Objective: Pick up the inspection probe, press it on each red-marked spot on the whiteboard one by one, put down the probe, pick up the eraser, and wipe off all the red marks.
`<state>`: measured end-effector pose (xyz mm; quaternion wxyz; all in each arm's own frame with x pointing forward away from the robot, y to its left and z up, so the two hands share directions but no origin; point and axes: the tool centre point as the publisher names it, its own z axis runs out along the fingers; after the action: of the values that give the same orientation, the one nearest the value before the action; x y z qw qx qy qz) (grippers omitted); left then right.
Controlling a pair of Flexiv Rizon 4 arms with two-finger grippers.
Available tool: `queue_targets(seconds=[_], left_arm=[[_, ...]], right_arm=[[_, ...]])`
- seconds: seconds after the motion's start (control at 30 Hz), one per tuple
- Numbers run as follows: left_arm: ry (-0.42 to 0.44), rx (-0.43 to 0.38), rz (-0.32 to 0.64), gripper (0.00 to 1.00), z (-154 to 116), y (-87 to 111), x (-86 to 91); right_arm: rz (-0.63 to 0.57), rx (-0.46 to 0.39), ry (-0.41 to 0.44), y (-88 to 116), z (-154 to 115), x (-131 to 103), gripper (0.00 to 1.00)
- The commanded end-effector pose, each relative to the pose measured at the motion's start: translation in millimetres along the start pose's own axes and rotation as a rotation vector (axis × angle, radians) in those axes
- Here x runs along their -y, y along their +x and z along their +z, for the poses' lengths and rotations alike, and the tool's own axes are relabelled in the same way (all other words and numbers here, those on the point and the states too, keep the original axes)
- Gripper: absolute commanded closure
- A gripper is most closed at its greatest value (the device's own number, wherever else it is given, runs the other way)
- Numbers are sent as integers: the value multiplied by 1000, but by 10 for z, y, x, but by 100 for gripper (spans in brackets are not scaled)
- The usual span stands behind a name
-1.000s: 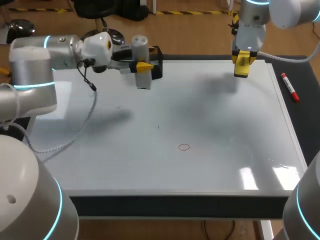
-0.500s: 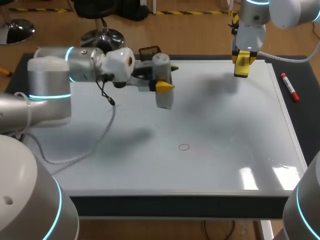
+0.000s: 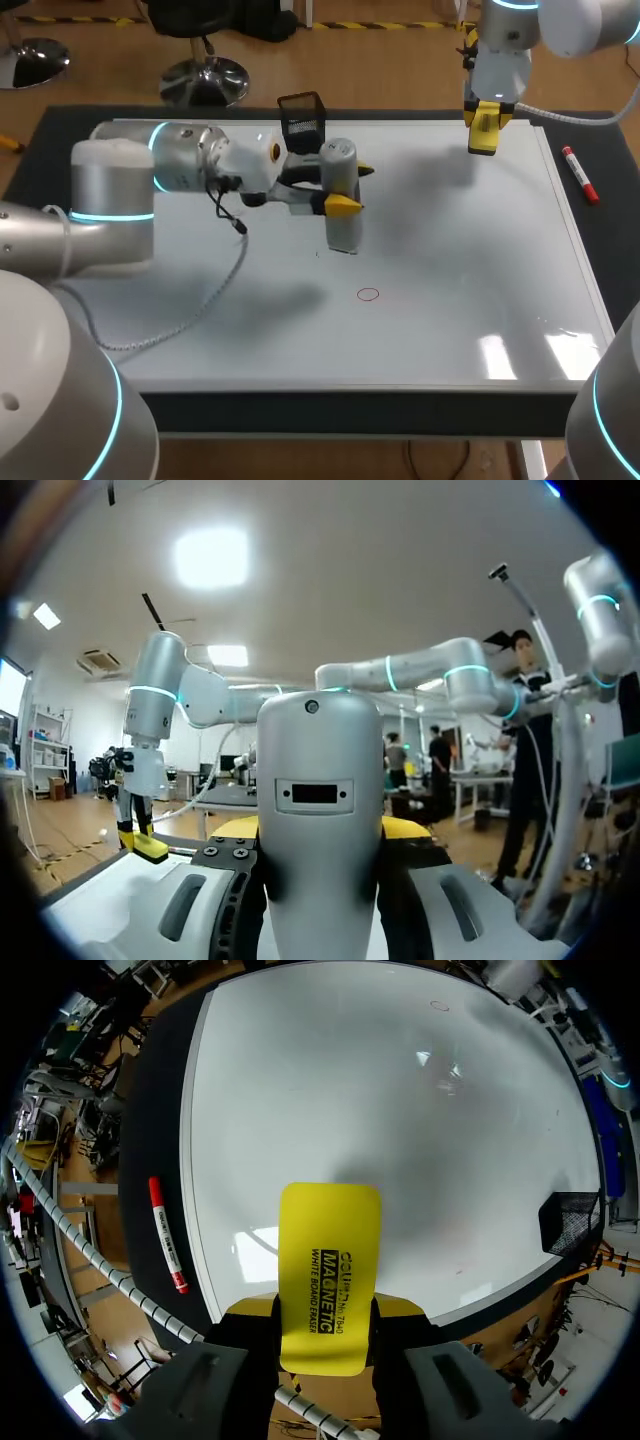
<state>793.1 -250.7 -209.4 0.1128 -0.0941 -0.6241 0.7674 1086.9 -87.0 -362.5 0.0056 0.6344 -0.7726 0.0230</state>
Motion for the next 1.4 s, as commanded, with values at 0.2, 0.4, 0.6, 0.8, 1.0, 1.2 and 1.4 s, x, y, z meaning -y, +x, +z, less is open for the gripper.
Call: queue_targets(seconds=[0.2, 0.4, 0.6, 0.8, 1.0, 1.2, 1.4], left_arm=[[23, -38, -40, 100, 173, 51, -178], [4, -70, -55, 100, 249, 69, -304], [-3, -89, -57, 100, 289, 65, -414], [-16, -101, -60, 100, 317, 62, -517], [-27, -107, -70, 100, 346, 70, -637], [-44, -108, -78, 100, 315, 66, -750], [-47, -111, -83, 100, 301, 78, -801]], right_arm=[[-2, -4, 0, 6, -12, 7, 100], [-2, -4, 0, 6, -12, 7, 100], [-2, -4, 0, 6, -12, 7, 100], [-2, -4, 0, 6, -12, 7, 100], [-2, -4, 0, 6, -12, 7, 100], [-2, -4, 0, 6, -12, 7, 100], [-2, -4, 0, 6, -12, 7, 100]])
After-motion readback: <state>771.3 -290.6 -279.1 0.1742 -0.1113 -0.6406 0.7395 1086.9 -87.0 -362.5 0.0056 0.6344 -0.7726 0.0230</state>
